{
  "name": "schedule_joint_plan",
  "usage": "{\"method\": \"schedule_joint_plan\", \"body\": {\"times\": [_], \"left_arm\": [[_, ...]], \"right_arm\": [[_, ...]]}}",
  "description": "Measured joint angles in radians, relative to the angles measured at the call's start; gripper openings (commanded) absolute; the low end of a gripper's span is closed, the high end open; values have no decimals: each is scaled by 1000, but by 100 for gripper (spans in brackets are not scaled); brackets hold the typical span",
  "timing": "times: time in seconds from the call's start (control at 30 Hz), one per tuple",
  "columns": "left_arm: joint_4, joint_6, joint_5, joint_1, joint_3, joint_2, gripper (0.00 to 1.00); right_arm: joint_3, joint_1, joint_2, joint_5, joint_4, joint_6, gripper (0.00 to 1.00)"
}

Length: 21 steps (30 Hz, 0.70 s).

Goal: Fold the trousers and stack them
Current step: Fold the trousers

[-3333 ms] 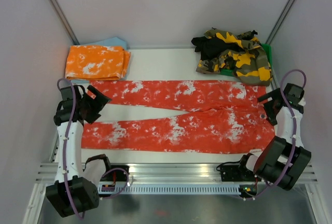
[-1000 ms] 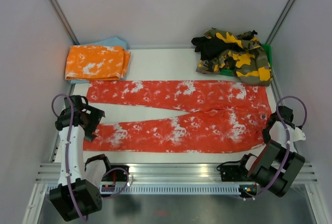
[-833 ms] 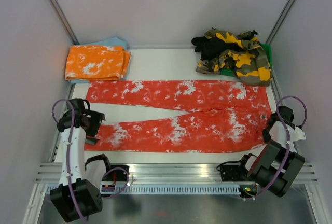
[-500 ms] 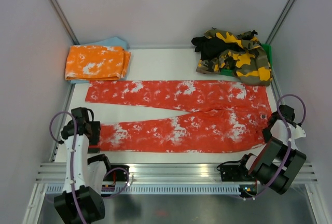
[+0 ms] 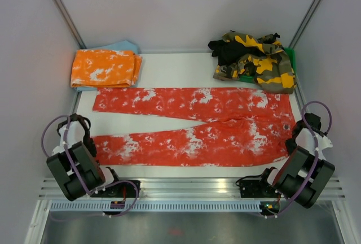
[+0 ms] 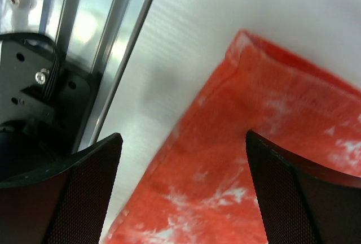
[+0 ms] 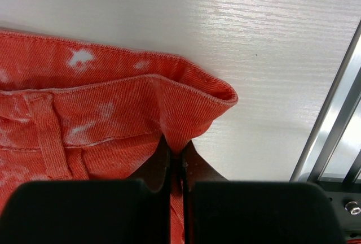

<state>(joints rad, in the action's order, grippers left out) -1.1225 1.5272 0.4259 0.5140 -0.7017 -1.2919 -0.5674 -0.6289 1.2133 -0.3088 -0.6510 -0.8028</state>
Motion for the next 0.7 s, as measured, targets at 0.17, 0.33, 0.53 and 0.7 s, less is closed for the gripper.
{"method": "schedule_joint_plan", "body": {"times": [0.17,0.33,0.53,0.7], "left_arm": [[116,-137,-6,106,53,71,96],[282,-303,-9,126,147,281,95],[438,-446,-34,147,241,358,95],[504,-489,-70,171,282,357,95]], "right_arm": [[0,0,-2,2,0,0,0],[0,0,0,0,0,0,0],[-8,0,11,-1,-6,0,0],[-11,0,15,-2,-9,0,1]]}}
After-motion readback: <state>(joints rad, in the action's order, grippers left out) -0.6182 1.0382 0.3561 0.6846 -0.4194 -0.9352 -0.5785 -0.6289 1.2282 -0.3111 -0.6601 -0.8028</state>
